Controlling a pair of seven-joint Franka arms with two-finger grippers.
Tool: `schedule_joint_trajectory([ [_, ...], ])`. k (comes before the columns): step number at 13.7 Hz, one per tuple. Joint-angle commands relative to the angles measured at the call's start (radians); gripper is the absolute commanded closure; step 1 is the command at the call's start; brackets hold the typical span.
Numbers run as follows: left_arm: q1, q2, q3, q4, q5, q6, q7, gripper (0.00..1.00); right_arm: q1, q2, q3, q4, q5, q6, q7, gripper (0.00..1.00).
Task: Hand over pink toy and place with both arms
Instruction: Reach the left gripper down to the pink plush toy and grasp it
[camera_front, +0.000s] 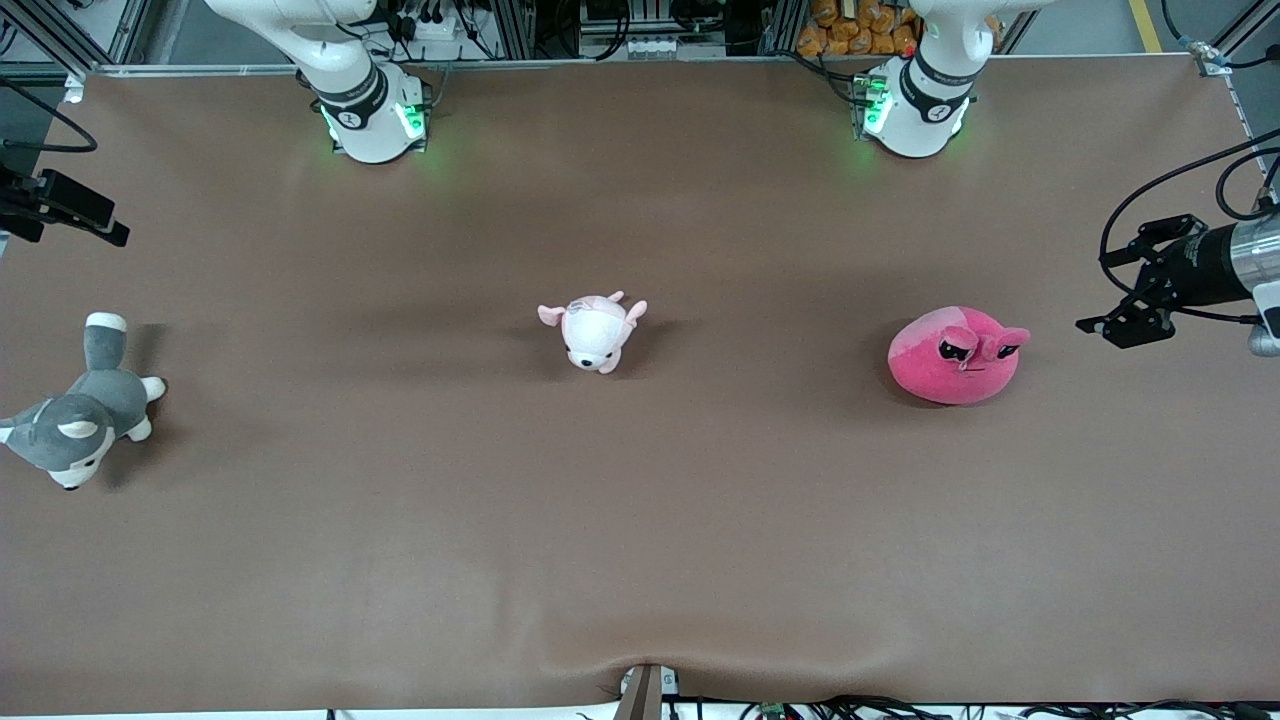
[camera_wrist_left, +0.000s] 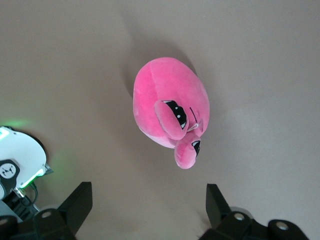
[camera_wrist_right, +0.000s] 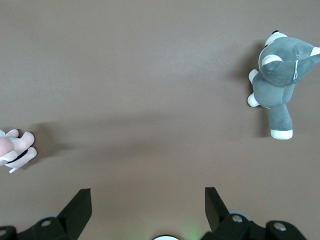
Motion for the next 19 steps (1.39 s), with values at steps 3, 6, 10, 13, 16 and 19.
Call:
schedule_joint_trajectory([
  [3,0.026,0.018,-0.004,-0.010,-0.074,0.008,-0.035,0.00,-0.004,0.008,0.004,0.019,0.012,-0.006,0.006,0.00],
  [6,0.042,0.029,-0.004,-0.018,-0.108,0.008,-0.060,0.00,-0.004,0.008,0.004,0.019,0.012,-0.008,0.006,0.00],
  [10,0.053,0.041,-0.004,-0.041,-0.160,0.008,-0.084,0.00,-0.004,0.008,0.005,0.019,0.012,-0.008,0.007,0.00],
  [13,0.062,0.072,-0.004,-0.050,-0.206,0.008,-0.117,0.00,-0.004,0.008,0.005,0.019,0.012,-0.008,0.007,0.00],
  [16,0.096,0.121,-0.004,-0.050,-0.229,0.009,-0.124,0.00,-0.004,0.008,0.005,0.019,0.012,-0.006,0.006,0.00],
  [19,0.142,0.151,-0.006,-0.073,-0.246,0.009,-0.124,0.00,-0.004,0.012,0.005,0.019,0.012,-0.006,0.006,0.00],
])
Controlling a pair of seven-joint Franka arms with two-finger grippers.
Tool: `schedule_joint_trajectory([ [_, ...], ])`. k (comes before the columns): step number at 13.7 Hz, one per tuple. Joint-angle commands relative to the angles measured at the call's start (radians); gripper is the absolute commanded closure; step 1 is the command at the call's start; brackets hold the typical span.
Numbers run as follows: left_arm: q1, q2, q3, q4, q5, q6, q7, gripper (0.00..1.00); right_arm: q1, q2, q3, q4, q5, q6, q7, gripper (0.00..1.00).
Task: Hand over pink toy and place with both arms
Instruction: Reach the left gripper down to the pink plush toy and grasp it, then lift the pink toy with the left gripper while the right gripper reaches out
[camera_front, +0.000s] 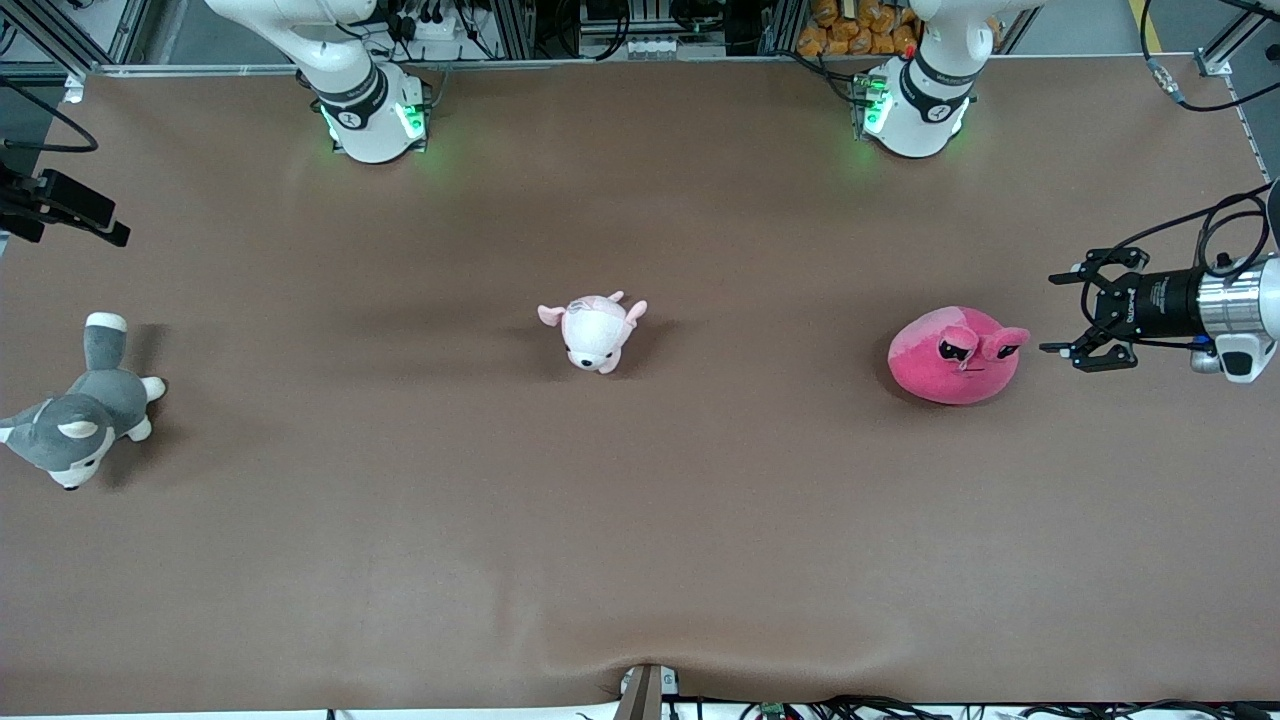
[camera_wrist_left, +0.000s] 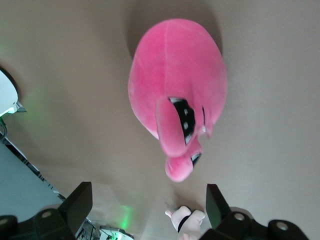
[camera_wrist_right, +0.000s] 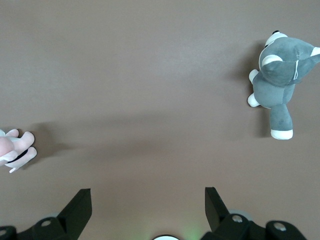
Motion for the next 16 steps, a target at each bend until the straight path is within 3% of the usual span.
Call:
schedule_joint_trajectory([
  [1,0.044,0.022,-0.006,-0.017,-0.064,0.004,-0.014,0.00,-0.004,0.011,0.004,0.019,0.012,-0.006,0.006,0.00],
  [4,0.043,0.059,-0.006,-0.015,-0.080,0.006,-0.014,0.00,-0.004,0.011,0.004,0.019,0.012,-0.006,0.006,0.00],
  [7,0.042,0.087,-0.008,-0.015,-0.080,0.016,-0.014,0.09,-0.009,0.013,0.003,0.019,0.012,-0.006,0.006,0.00],
  [14,0.041,0.144,-0.008,-0.008,-0.115,0.039,-0.014,0.42,-0.004,0.014,0.004,0.020,0.013,-0.006,0.007,0.00],
  [16,0.030,0.147,-0.008,-0.003,-0.114,0.039,-0.012,0.62,-0.004,0.014,0.004,0.020,0.013,-0.006,0.006,0.00],
])
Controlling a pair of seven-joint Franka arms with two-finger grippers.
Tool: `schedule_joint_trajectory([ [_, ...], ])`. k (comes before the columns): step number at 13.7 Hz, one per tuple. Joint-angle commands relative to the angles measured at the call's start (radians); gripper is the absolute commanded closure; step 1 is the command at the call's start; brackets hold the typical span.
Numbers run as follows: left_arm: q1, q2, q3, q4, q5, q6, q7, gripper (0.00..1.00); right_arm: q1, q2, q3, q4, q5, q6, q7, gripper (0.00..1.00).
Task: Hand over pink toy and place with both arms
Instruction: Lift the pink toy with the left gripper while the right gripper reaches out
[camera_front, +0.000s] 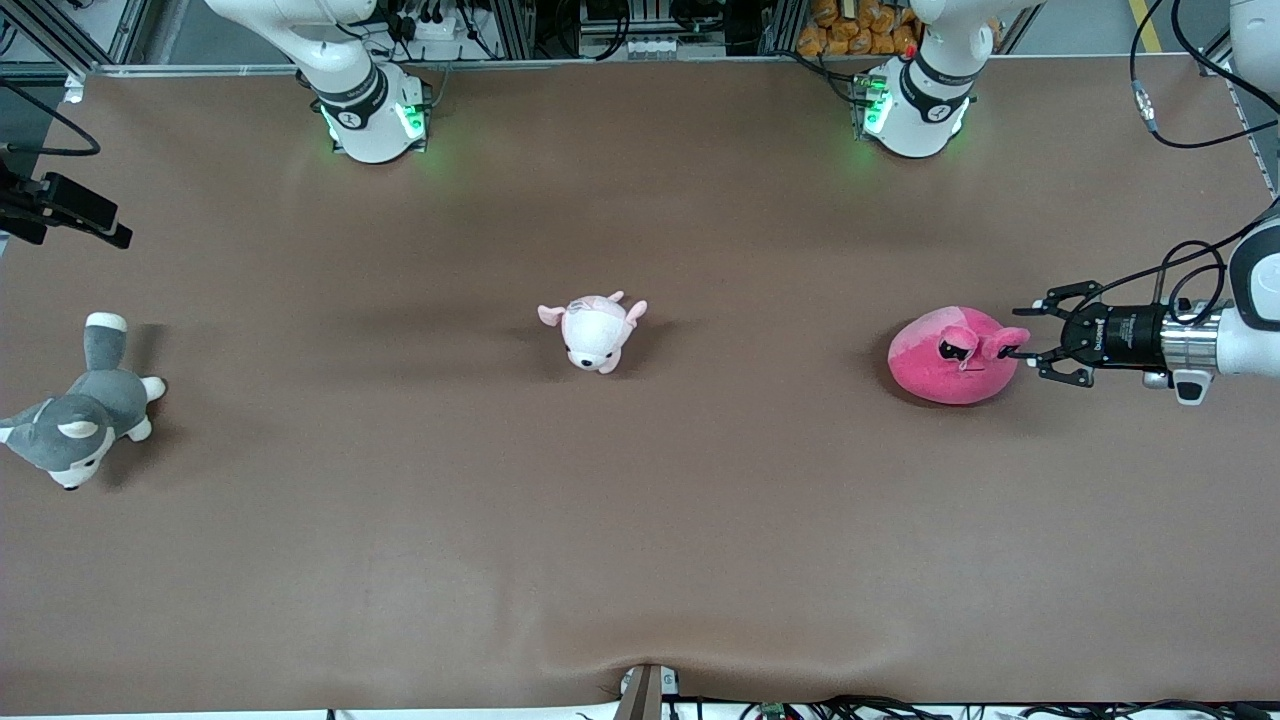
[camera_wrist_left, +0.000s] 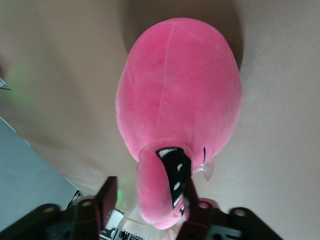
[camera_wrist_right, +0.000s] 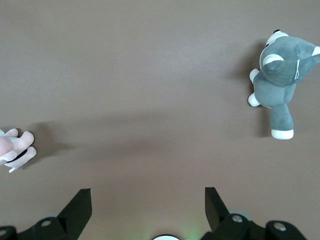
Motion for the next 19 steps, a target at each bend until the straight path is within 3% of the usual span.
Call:
schedule_joint_trajectory([
  [1,-0.015,0.005,-0.004,0.009,-0.014,0.009,-0.012,0.71,-0.006,0.010,0.004,0.020,0.012,-0.006,0.006,0.00],
  [3,-0.020,0.009,-0.010,0.037,-0.005,-0.005,-0.020,1.00,-0.006,0.010,0.004,0.020,0.013,-0.006,0.006,0.00],
  [6,-0.061,-0.005,-0.011,0.103,0.000,-0.056,-0.026,1.00,-0.006,0.010,0.004,0.020,0.013,-0.006,0.007,0.00],
  [9,-0.136,-0.046,-0.016,0.253,-0.003,-0.194,-0.191,1.00,-0.006,0.010,0.004,0.020,0.013,-0.006,0.006,0.00],
  [11,-0.149,-0.095,-0.066,0.336,-0.008,-0.241,-0.248,1.00,-0.006,0.010,0.004,0.020,0.013,-0.008,0.006,0.00],
  [15,-0.161,-0.107,-0.233,0.443,-0.009,-0.242,-0.386,1.00,-0.004,0.010,0.004,0.020,0.013,-0.008,0.007,0.00],
  [17,-0.208,-0.094,-0.264,0.524,-0.006,-0.235,-0.432,1.00,-0.003,0.010,0.004,0.020,0.016,-0.006,0.007,0.00],
  [19,-0.230,-0.095,-0.280,0.540,-0.017,-0.225,-0.457,1.00,0.008,0.021,0.004,0.020,0.031,0.014,0.007,0.00],
])
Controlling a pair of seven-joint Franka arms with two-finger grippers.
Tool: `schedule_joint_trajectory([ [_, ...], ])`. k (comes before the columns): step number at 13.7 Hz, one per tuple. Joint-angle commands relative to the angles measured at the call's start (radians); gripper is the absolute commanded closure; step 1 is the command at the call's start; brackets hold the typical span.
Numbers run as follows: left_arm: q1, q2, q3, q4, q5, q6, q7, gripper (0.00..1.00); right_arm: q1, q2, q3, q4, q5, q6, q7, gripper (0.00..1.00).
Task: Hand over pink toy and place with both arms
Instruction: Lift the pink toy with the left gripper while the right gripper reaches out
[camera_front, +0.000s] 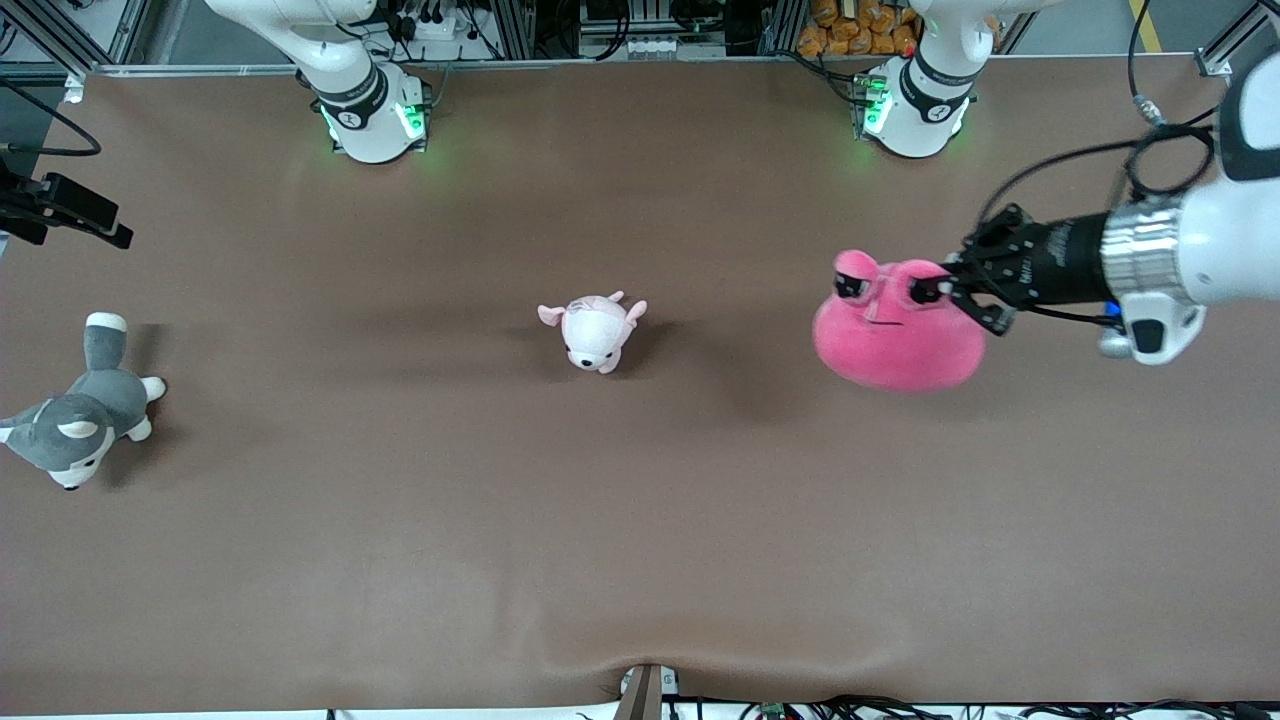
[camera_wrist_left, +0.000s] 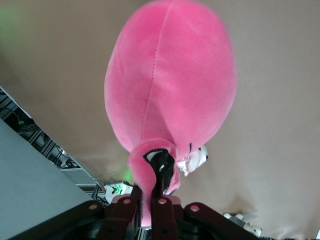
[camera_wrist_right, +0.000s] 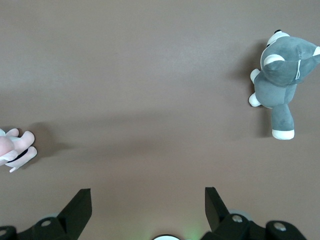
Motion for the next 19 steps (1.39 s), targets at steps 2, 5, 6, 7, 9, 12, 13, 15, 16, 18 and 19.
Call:
schedule_joint_trajectory([
  [2,-0.067,0.030,-0.012,0.066,-0.016,0.028,-0.137,1.00,0.007,0.041,0.003,0.023,0.074,0.040,0.007,0.00],
  [5,-0.151,0.039,-0.018,0.066,-0.016,0.149,-0.324,1.00,0.010,0.090,0.003,0.032,0.146,0.060,0.007,0.00],
  [6,-0.176,0.039,-0.015,0.064,-0.014,0.155,-0.343,1.00,0.022,0.107,0.003,0.047,0.160,0.063,0.004,0.00],
  [7,-0.200,0.039,-0.012,0.064,-0.014,0.155,-0.363,1.00,0.042,0.120,0.003,0.058,0.183,0.064,0.006,0.00],
  [9,-0.213,0.039,-0.012,0.064,-0.014,0.158,-0.406,1.00,0.100,0.166,0.003,0.072,0.194,0.074,0.007,0.00],
  [12,-0.277,0.065,-0.004,0.063,-0.013,0.255,-0.501,1.00,0.137,0.223,0.003,0.089,0.208,0.098,-0.005,0.00],
  [13,-0.280,0.076,-0.006,0.063,-0.013,0.272,-0.532,1.00,0.137,0.225,0.003,0.089,0.246,0.098,0.000,0.00],
  [15,-0.291,0.084,-0.009,0.063,-0.013,0.287,-0.546,1.00,0.146,0.242,0.001,0.087,0.371,0.095,0.039,0.00],
  [16,-0.306,0.096,-0.009,0.063,-0.013,0.307,-0.546,1.00,0.163,0.262,0.003,0.087,0.425,0.100,0.117,0.00],
  [18,-0.328,0.120,-0.009,0.061,-0.013,0.354,-0.575,1.00,0.203,0.309,0.003,0.089,0.525,0.118,0.283,0.00],
  [19,-0.340,0.125,-0.006,0.061,-0.013,0.380,-0.585,1.00,0.221,0.324,0.003,0.089,0.563,0.155,0.344,0.00],
])
